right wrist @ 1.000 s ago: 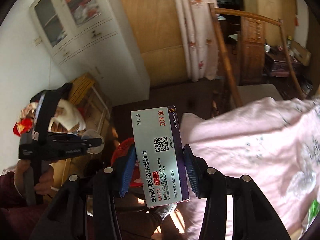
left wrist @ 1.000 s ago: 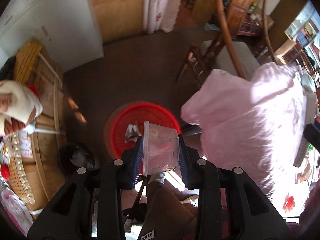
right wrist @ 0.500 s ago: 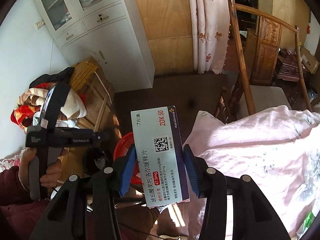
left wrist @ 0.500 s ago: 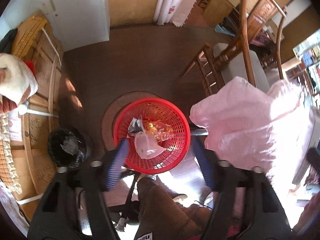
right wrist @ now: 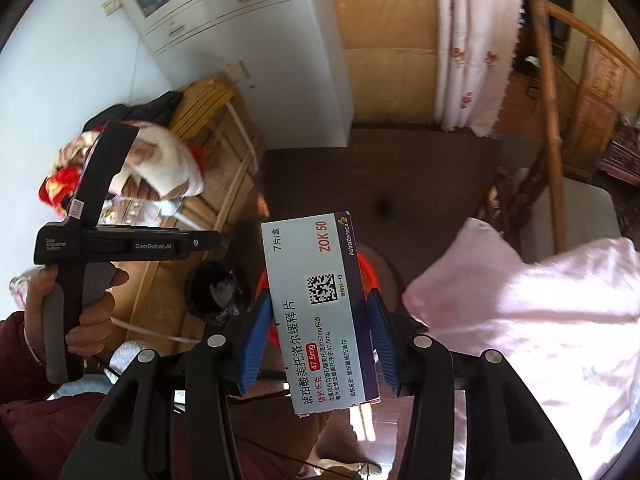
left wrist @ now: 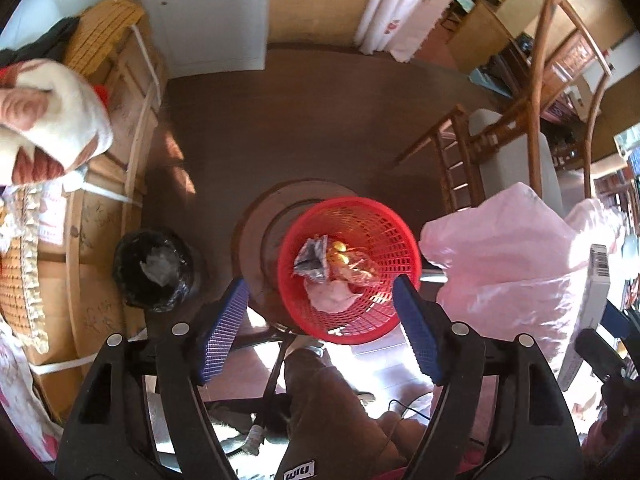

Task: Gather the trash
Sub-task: 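Carry cup and medicine box to the red wastebasket and open both grippers, then move both open grippers back over the table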

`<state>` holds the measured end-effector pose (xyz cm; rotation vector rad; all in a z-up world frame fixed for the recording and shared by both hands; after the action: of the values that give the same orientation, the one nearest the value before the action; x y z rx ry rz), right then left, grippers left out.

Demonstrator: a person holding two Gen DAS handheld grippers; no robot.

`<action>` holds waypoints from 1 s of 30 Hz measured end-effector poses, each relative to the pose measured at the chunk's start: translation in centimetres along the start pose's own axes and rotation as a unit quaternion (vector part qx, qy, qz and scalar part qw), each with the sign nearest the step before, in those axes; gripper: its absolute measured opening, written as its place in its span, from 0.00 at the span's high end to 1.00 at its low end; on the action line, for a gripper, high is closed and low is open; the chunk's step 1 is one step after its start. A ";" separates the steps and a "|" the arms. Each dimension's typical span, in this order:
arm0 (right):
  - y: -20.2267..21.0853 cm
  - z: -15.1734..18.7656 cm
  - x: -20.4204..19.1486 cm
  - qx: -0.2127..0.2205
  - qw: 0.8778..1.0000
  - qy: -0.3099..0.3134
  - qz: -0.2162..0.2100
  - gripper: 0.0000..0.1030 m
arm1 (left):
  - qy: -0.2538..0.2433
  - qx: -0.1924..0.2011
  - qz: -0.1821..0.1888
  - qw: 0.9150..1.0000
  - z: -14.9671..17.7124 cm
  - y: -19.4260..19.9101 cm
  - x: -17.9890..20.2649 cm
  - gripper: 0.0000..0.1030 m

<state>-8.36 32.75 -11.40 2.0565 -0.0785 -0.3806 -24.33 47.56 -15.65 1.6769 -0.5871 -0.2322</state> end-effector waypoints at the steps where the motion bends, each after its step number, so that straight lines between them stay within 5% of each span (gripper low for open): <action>1: -0.4 -0.2 -0.4 -0.002 1.000 0.005 -0.005 0.54 | 0.006 0.000 -0.002 1.000 0.2 0.1 -0.6 0.29; 5: -2.4 -1.3 -2.0 -0.013 0.999 0.020 -0.026 0.53 | 0.020 0.003 -0.016 1.000 0.6 0.6 -2.4 0.28; 7: -3.1 -1.9 -2.5 -0.014 0.999 0.021 -0.033 0.43 | 0.026 0.004 -0.021 0.999 0.7 0.8 -3.1 0.28; 14: -2.3 -2.9 -2.9 0.006 1.000 0.019 -0.018 0.40 | 0.026 0.011 -0.020 0.999 0.1 1.2 -3.4 0.27; 30: 2.7 -0.4 2.6 0.051 0.995 -0.072 0.043 0.38 | -0.096 0.013 0.017 0.995 -2.7 0.5 5.4 0.27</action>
<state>-5.51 31.15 -9.48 2.1159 -0.2791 -0.4790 -18.61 47.10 -13.73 1.6787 -0.7631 -0.3658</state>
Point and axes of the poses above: each gripper's, at about its wrist camera, not at the fingertips, and y roughly against the way its jaws point, x to its right, z to its underside, the point moved 3 cm from there along -y, roughly the way its jaws point, and after that the axes turned 1 degree about -y, right-handed, at the moved point
